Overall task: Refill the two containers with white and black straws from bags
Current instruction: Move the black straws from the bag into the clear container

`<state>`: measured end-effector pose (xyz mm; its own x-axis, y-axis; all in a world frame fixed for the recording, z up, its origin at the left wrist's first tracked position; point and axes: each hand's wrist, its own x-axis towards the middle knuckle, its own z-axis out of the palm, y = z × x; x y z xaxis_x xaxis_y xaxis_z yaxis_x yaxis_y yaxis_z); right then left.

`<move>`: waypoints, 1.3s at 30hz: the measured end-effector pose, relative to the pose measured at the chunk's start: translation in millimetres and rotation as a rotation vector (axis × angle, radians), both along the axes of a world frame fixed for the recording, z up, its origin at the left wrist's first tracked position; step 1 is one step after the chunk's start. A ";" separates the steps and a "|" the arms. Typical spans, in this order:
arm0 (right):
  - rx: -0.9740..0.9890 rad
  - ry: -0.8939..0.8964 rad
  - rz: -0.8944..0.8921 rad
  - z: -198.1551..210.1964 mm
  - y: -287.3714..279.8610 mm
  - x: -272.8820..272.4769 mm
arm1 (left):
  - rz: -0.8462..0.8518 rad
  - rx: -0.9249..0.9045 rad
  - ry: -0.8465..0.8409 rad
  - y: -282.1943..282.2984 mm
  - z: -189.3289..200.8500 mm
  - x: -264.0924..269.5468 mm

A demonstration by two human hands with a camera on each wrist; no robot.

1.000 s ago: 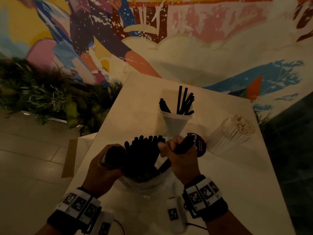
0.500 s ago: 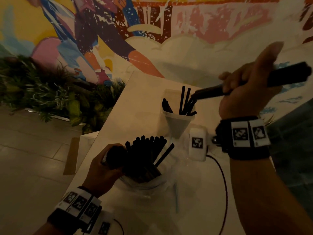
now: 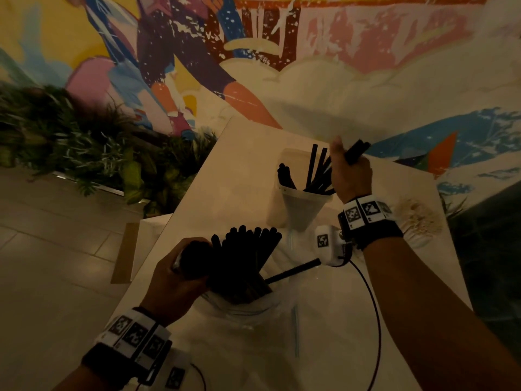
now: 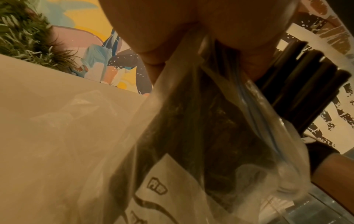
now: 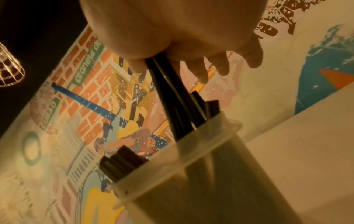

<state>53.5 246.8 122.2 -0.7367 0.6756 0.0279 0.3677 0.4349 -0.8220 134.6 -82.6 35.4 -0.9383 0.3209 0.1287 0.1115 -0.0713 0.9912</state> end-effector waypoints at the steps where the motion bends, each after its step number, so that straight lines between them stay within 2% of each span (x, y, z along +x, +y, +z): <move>1: 0.067 -0.141 0.038 -3.8 1.2 -0.4 | -0.002 -0.003 0.003 -0.3 -0.4 -0.5; 2: 0.123 -0.253 0.067 -8.2 2.9 0.0 | -0.007 -0.003 0.003 -0.2 -0.6 -0.9; 3: 0.149 -0.288 0.078 -10.5 2.5 0.8 | -0.012 0.001 -0.004 -0.1 -0.8 -1.1; 4: 0.169 -0.239 0.071 -10.4 0.4 3.1 | -0.012 0.013 -0.016 0.0 -1.2 -1.1; 7: 0.256 0.152 -0.007 -9.8 -1.4 7.4 | -0.003 0.044 -0.039 0.1 -2.5 -0.7; 8: 0.306 0.252 -0.004 -9.7 -1.2 5.8 | -0.001 0.039 -0.037 0.0 -2.8 -0.8; 9: 0.351 0.268 0.029 -9.6 -1.4 3.5 | -0.002 0.033 -0.037 -0.1 -2.2 -0.6; 10: 0.397 0.197 0.090 -11.6 -1.7 0.3 | -0.003 0.026 -0.037 -0.2 -1.5 -0.8; 12: 0.452 -0.074 0.248 -17.4 -1.8 -4.7 | -0.006 0.023 -0.045 0.1 0.4 -0.7; 14: 0.444 -0.165 0.324 -20.2 -3.8 -4.5 | -0.007 0.044 -0.060 0.3 0.9 0.2; 17: 0.521 0.012 0.297 -9.9 -13.0 6.5 | -0.003 0.049 -0.065 -1.0 -0.6 0.7; 19: 0.429 0.197 0.261 -0.3 -19.3 23.1 | 0.004 0.040 -0.068 -1.9 -2.1 0.8; 21: 0.262 0.292 0.264 3.5 -23.9 46.4 | 0.002 0.033 -0.071 -2.4 -2.9 0.5; 23: 0.154 0.207 0.342 -8.8 -22.9 72.9 | 0.006 0.010 -0.064 -2.2 -2.8 0.3; 27: -0.127 -0.238 0.597 -47.4 -20.3 122.3 | 0.005 -0.024 -0.026 -1.3 -0.3 0.5; 29: -0.184 -0.337 0.719 -52.5 -30.0 139.9 | -0.007 -0.021 -0.020 -1.1 0.3 -0.1; 33: -0.131 -0.265 0.770 -51.8 -60.4 144.2 | -0.037 -0.049 -0.015 -1.1 -0.3 -2.8; 37: 0.064 -0.244 0.753 -44.0 -97.0 129.2 | -0.052 -0.049 -0.013 0.0 0.7 -1.7; 39: 0.190 -0.153 0.723 -44.5 -112.7 123.9 | -0.049 -0.030 -0.010 -0.5 1.7 0.1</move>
<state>177.4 134.1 77.8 -0.9989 0.0178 -0.0429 0.0420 0.7394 -0.6719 134.7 -83.1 37.1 -0.9226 0.3700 0.1095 0.0992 -0.0468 0.9940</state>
